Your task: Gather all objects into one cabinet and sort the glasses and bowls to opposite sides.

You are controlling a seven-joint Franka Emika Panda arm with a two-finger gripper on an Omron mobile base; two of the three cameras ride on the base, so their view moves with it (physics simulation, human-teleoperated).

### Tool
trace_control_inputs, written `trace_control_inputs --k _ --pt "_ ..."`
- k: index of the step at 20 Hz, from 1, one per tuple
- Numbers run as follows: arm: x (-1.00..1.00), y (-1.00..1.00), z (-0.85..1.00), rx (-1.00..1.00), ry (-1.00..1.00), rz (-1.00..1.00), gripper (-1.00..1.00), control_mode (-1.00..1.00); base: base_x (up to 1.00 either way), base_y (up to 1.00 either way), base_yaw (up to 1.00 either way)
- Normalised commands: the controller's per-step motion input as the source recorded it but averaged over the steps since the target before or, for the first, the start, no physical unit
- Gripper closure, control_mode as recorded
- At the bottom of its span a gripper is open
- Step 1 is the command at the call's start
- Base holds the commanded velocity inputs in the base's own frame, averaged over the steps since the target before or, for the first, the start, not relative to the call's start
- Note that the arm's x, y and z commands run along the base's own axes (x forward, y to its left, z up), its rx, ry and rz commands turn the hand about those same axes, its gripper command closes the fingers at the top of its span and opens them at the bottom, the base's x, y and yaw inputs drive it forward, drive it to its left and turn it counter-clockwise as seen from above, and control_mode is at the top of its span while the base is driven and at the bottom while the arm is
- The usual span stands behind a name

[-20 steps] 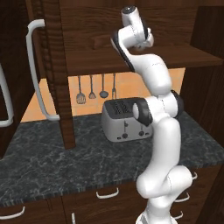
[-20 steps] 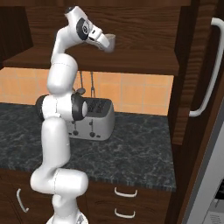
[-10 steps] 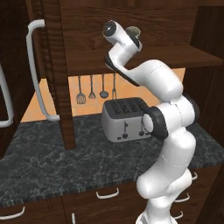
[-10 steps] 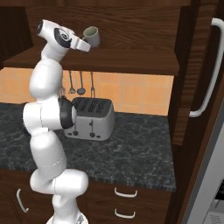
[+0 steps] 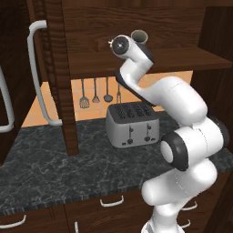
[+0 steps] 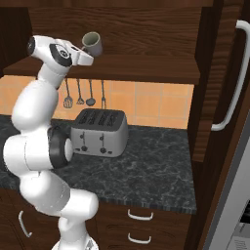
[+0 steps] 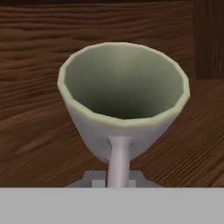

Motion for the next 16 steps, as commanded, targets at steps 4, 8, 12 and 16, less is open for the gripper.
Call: trace_control_inputs --k 4,8,12,16 --pt "-0.92 0.00 0.12 0.00 0.00 0.24 1.00 -1.00 0.00 0.00 0.00" --pt "-0.87 0.00 0.00 -0.04 -0.02 0.28 1.00 -1.00 0.00 0.00 0.00" --pt "-0.85 0.00 0.04 -0.03 -0.01 0.26 1.00 -1.00 0.00 0.00 0.00" --pt "-0.96 0.00 0.18 -0.04 0.00 0.26 1.00 -1.00 0.00 0.00 0.00"
